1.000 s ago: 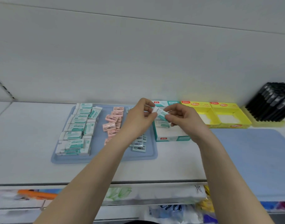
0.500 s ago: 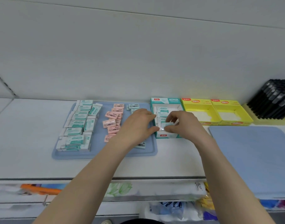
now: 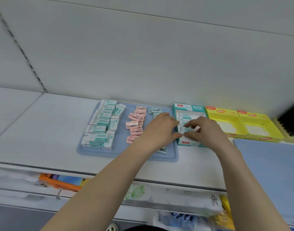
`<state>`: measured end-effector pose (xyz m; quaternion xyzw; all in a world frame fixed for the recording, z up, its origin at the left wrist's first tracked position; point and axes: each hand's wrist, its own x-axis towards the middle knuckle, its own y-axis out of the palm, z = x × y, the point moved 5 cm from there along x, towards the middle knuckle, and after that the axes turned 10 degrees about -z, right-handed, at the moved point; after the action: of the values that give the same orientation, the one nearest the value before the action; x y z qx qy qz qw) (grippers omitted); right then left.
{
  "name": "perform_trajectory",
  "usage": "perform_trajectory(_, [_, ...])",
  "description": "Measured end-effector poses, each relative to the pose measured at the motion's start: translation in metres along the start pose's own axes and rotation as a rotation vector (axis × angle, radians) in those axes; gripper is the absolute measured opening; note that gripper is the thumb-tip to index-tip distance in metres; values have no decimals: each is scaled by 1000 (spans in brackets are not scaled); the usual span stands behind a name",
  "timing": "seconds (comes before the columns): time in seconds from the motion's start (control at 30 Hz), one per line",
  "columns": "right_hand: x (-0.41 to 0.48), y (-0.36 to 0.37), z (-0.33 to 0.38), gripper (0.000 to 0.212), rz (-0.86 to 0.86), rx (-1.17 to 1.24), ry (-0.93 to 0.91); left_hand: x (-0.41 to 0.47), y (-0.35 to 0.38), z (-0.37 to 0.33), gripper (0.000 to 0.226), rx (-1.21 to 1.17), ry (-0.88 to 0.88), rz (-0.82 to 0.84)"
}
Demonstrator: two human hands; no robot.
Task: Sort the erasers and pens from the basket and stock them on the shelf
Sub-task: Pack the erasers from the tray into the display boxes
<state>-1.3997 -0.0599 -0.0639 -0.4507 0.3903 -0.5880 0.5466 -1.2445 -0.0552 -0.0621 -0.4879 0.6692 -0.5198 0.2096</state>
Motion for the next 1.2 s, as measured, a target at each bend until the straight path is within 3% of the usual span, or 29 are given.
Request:
perform_trajectory(0.17, [-4,-1,5,32,37,-70,-74,4,1,-1,49,10,-2,5])
perform_trajectory(0.27, [-7,-4,3,30,16,-66,-66,4,3,-1,51,7,-6,16])
perform_trajectory(0.37, [-7,-6,-1,28,100,-36,-29,4,6,0,50,5,-3,21])
perform_trajectory(0.63, [-6,-2,-1,33,-3,78,57,3,6,0,52,36,22,22])
perform_trajectory(0.83, [0,2,-4,67,35,200,144,3,3,0,47,33,22,15])
perform_trajectory(1.07, [1,3,-5,75,111,411,190,5,5,1,50,22,21,23])
perform_trajectory(1.2, [5,6,1,68,167,306,151,4,3,4,51,38,26,33])
